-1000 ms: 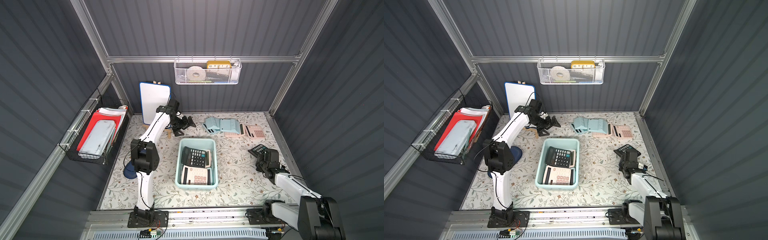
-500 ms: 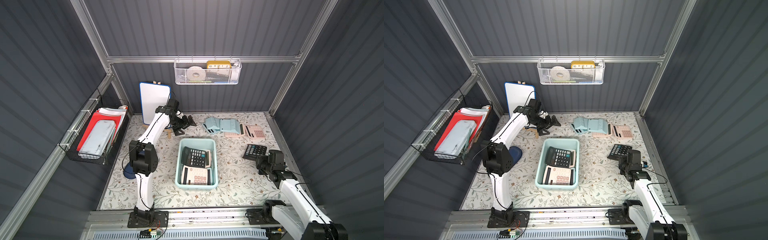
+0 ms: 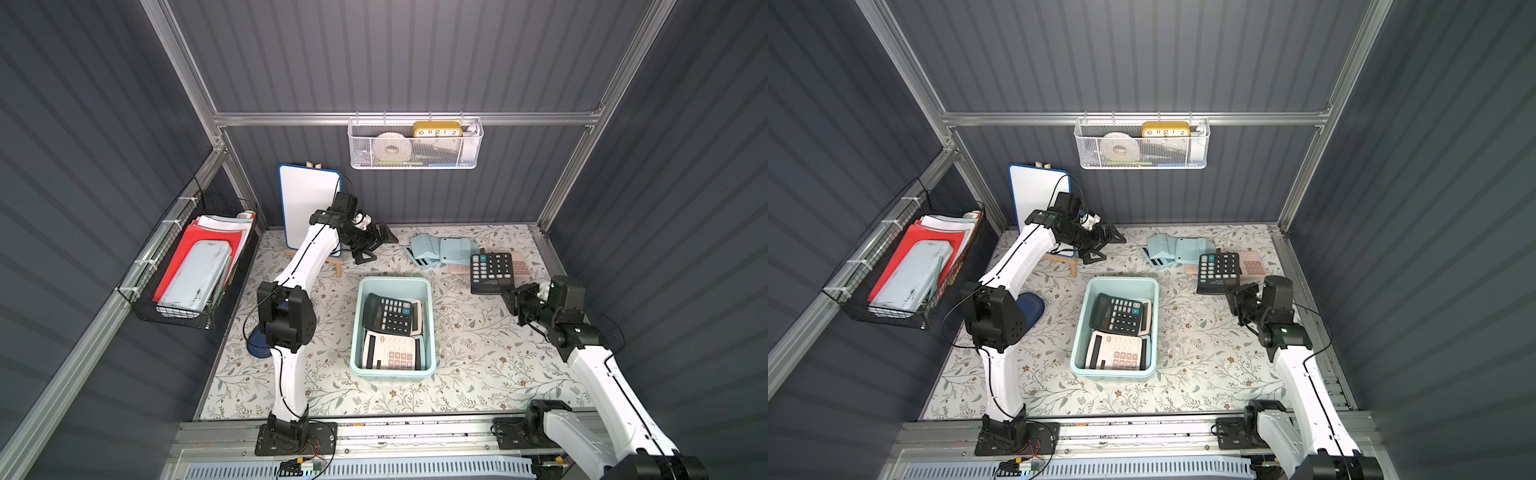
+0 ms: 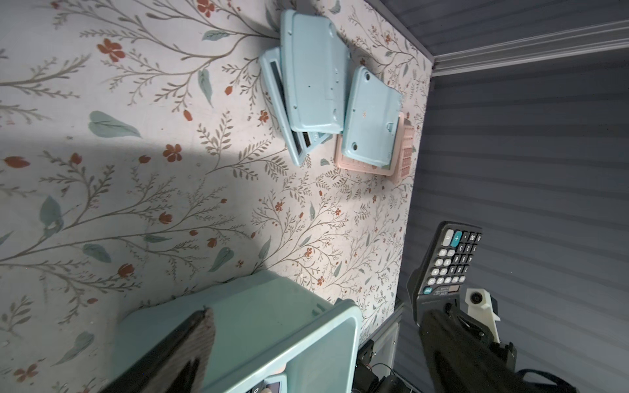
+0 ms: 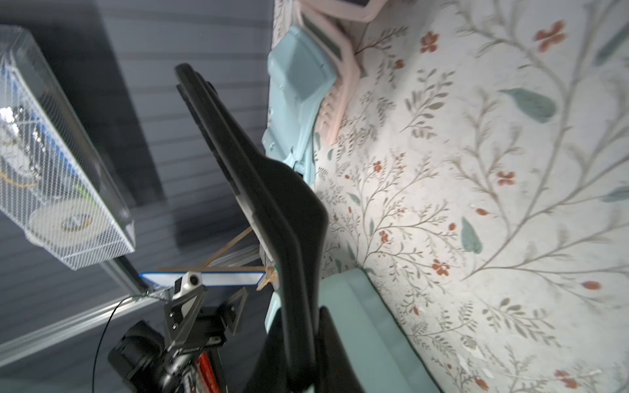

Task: Put the calculator in the storage box
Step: Pick up the calculator at the center of the board.

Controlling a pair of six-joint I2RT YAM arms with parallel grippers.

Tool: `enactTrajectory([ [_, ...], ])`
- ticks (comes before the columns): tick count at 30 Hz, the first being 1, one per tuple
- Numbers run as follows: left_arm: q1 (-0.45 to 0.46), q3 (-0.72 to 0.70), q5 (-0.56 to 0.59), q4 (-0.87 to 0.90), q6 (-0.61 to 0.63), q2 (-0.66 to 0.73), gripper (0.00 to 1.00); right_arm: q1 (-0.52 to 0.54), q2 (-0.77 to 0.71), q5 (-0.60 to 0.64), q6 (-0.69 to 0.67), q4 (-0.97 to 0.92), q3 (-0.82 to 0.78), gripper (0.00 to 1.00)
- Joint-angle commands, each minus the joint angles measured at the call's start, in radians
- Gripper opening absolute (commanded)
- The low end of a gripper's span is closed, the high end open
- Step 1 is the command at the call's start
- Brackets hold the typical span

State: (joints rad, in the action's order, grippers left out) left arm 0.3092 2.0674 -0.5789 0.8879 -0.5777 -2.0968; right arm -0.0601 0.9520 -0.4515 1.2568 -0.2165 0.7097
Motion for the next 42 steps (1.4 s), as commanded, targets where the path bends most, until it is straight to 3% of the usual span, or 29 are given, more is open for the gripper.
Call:
enactTrajectory([
  [1, 0.005, 0.014, -0.089, -0.067, -0.014, 0.064, 0.99, 0.018, 0.056, -0.170, -0.060, 0.086, 0.066, 0.00],
  [8, 0.004, -0.023, -0.146, -0.086, -0.004, 0.099, 0.99, 0.089, 0.222, -0.357, -0.033, 0.228, 0.122, 0.00],
  [18, 0.004, -0.164, -0.271, -0.141, 0.018, 0.158, 0.99, 0.256, 0.454, -0.526, 0.074, 0.445, 0.183, 0.00],
  [28, 0.005, -0.259, -0.401, -0.171, -0.006, 0.168, 0.87, 0.333, 0.566, -0.617, 0.097, 0.485, 0.259, 0.00],
  [33, 0.005, -0.290, -0.421, -0.162, 0.003, 0.179, 0.76, 0.347, 0.595, -0.638, 0.110, 0.505, 0.273, 0.00],
  [42, 0.005, -0.296, -0.428, -0.146, 0.002, 0.187, 0.27, 0.361, 0.635, -0.652, 0.118, 0.516, 0.300, 0.00],
])
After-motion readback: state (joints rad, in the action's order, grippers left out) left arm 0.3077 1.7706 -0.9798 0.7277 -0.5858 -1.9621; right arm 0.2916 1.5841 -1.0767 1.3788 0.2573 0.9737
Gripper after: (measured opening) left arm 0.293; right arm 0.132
